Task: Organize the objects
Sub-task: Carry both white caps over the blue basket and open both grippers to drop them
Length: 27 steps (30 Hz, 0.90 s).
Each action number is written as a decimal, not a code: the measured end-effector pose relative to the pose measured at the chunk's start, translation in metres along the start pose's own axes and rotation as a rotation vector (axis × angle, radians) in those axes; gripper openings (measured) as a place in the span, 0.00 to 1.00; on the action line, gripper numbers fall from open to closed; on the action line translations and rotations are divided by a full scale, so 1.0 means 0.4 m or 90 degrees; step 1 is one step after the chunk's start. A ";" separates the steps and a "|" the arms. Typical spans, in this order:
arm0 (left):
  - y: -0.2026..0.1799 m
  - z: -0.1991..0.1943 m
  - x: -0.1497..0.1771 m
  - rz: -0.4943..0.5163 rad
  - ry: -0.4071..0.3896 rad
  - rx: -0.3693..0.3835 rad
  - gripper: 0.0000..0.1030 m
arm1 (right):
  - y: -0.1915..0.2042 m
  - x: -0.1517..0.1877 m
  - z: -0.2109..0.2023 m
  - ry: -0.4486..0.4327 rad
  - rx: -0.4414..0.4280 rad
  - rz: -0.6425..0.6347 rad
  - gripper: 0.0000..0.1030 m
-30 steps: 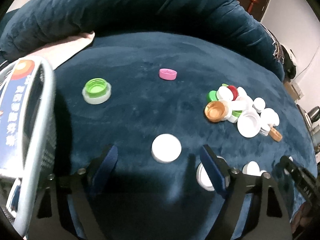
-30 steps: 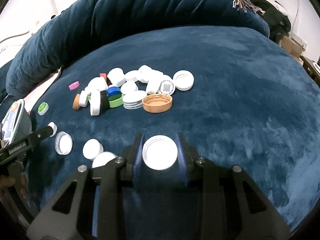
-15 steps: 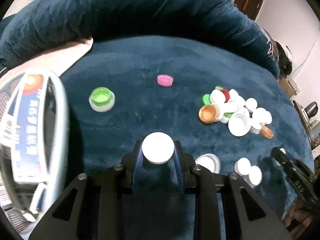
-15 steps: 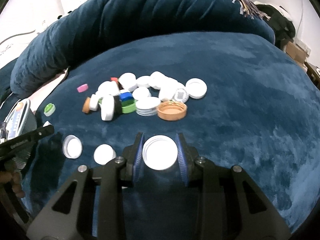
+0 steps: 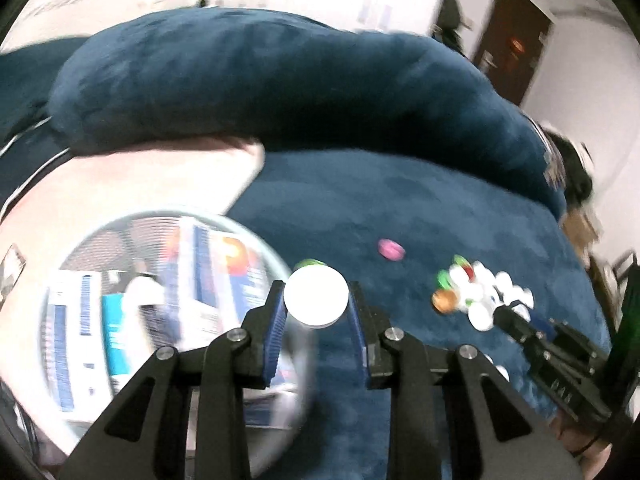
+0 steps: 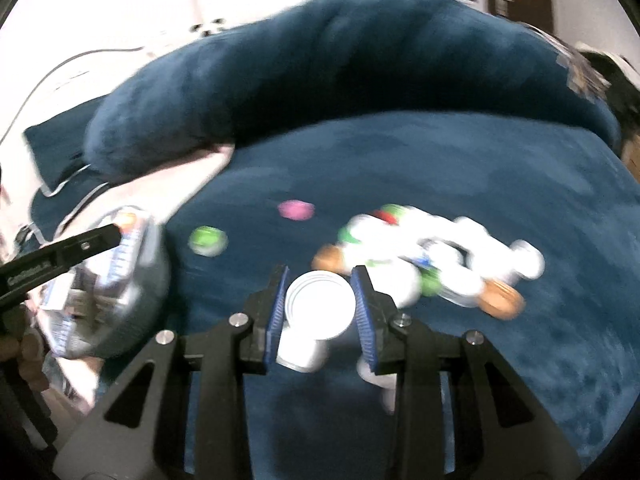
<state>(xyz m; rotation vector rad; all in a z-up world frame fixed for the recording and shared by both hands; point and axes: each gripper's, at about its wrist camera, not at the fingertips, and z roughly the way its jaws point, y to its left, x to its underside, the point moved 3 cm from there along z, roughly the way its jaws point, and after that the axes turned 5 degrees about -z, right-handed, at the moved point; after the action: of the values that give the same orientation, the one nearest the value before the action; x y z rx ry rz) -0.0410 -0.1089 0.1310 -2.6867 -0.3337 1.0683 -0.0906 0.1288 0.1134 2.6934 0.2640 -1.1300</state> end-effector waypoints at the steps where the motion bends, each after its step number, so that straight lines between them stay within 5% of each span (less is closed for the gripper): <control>1: 0.026 -0.006 -0.010 -0.015 -0.003 -0.004 0.30 | 0.035 -0.019 0.008 -0.002 -0.020 -0.011 0.32; 10: 0.267 -0.020 -0.119 -0.103 0.004 -0.066 0.29 | 0.400 -0.170 0.085 0.011 -0.203 -0.102 0.33; 18: 0.356 -0.014 -0.133 -0.152 -0.005 -0.060 0.30 | 0.549 -0.220 0.152 0.047 -0.258 -0.107 0.33; 19: 0.360 -0.013 -0.133 -0.151 -0.004 -0.062 0.38 | 0.560 -0.224 0.163 0.052 -0.267 -0.103 0.34; 20: 0.362 -0.013 -0.133 -0.151 -0.006 -0.070 0.57 | 0.566 -0.232 0.169 0.059 -0.273 -0.099 0.37; 23: 0.385 -0.028 -0.129 -0.166 -0.020 -0.105 0.94 | 0.562 -0.242 0.172 0.067 -0.268 -0.079 0.71; 24: 0.392 -0.033 -0.127 -0.173 -0.024 -0.112 0.99 | 0.550 -0.246 0.164 0.058 -0.266 -0.067 0.86; 27: 0.408 -0.048 -0.113 -0.188 -0.027 -0.128 0.99 | 0.510 -0.248 0.152 0.042 -0.256 -0.038 0.98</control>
<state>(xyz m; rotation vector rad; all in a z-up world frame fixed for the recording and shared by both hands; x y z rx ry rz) -0.0395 -0.2791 0.1256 -2.6701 -0.8582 1.0500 -0.1511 -0.0914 0.1679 2.3806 0.5241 -0.8899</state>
